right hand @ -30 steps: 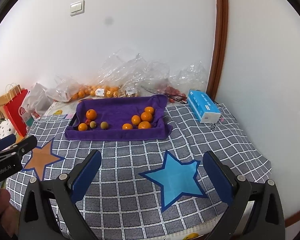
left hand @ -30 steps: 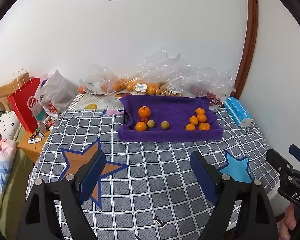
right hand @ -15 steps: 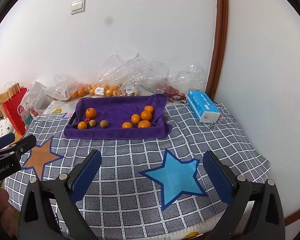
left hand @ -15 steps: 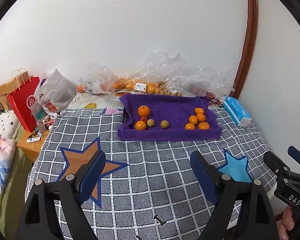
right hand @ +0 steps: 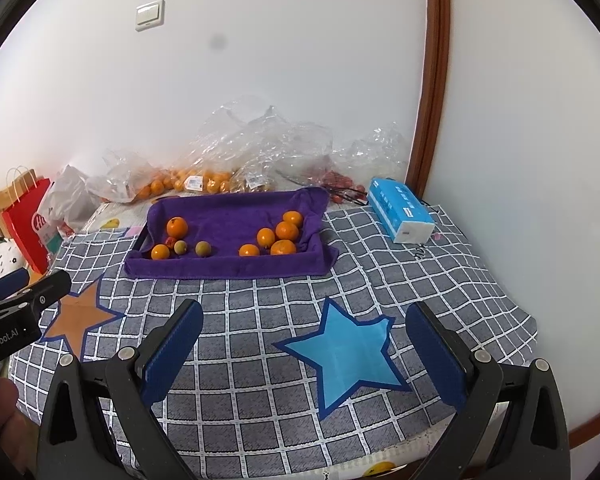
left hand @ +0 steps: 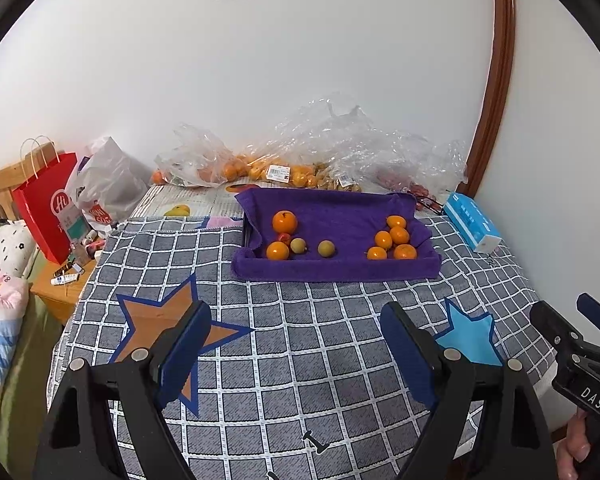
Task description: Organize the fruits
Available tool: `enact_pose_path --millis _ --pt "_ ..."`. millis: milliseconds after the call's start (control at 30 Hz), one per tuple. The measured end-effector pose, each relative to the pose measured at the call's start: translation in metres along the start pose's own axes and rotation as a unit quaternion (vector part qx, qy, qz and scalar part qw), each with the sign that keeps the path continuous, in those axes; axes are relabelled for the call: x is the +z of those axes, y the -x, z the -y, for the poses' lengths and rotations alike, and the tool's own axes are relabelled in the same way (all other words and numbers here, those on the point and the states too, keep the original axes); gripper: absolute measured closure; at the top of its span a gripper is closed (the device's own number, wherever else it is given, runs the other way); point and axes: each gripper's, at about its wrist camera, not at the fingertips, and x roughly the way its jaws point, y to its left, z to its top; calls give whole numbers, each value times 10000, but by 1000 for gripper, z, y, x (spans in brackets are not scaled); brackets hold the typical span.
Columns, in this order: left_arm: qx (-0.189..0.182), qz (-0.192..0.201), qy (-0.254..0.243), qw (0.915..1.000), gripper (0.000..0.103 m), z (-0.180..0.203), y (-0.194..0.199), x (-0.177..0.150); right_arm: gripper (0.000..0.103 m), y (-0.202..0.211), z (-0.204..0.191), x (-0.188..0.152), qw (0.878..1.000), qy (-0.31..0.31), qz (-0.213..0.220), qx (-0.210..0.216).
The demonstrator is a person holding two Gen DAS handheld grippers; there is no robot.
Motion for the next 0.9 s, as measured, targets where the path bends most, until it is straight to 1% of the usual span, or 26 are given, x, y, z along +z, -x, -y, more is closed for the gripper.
enact_pose_path --millis 333,900 --pt "-12 19 -26 10000 17 4 0 1 3 -1 0 -1 10000 20 -21 -27" --pt "-15 28 31 10000 17 -1 3 1 3 -1 -6 -3 9999 108 -32 -109"
